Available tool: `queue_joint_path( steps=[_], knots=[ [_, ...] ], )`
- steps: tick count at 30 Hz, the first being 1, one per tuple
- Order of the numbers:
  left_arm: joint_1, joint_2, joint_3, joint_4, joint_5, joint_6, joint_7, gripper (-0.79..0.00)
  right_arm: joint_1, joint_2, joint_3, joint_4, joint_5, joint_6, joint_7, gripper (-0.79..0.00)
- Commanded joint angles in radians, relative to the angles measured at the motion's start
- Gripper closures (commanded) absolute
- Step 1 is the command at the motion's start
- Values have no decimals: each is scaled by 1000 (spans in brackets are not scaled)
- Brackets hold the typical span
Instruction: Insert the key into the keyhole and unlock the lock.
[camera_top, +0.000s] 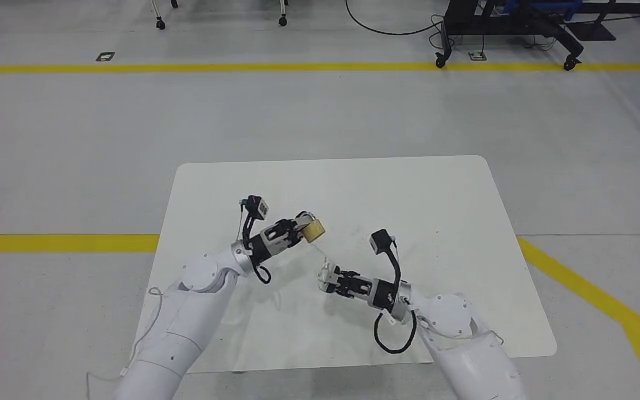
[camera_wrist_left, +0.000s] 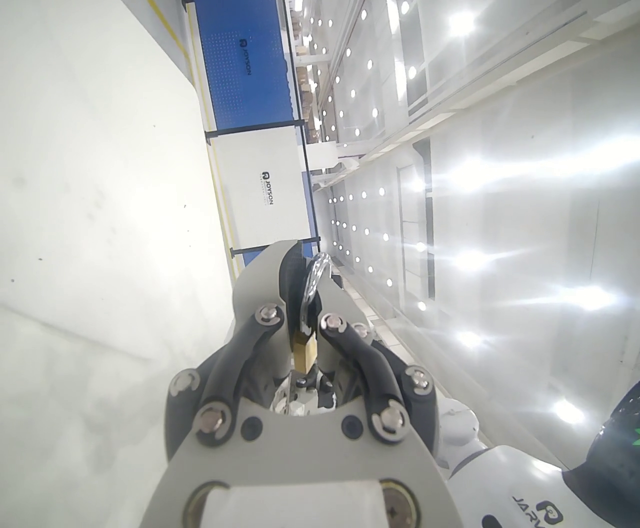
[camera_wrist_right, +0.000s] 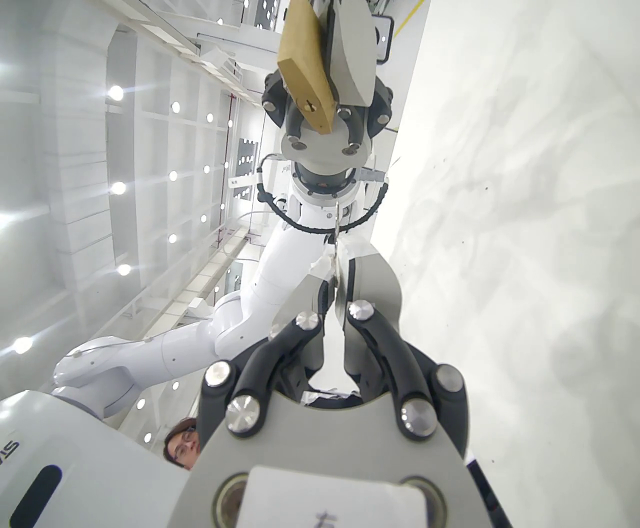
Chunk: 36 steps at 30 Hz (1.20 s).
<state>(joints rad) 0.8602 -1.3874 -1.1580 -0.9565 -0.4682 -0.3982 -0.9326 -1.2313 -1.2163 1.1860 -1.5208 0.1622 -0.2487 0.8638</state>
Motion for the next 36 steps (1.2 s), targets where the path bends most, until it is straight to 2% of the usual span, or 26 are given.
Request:
queue_joint_path(
  steps=[1, 6, 12, 24, 36],
  knots=[
    [-4, 5, -1, -7, 25, 32, -21, 0, 6, 2, 1, 4, 5, 16, 29, 0],
    [-12, 17, 14, -34, 131, 91, -44, 0, 12, 7, -5, 4, -7, 21, 61, 0],
    [-4, 21, 35, -64, 175, 141, -59, 0, 16, 10, -18, 1, -26, 26, 67, 0],
    [2, 28, 48, -79, 189, 147, -81, 0, 31, 14, -30, 15, -44, 54, 57, 0],
    [-1, 39, 44, -76, 181, 151, -127, 0, 36, 24, -22, 24, 12, 49, 119, 0]
  ],
)
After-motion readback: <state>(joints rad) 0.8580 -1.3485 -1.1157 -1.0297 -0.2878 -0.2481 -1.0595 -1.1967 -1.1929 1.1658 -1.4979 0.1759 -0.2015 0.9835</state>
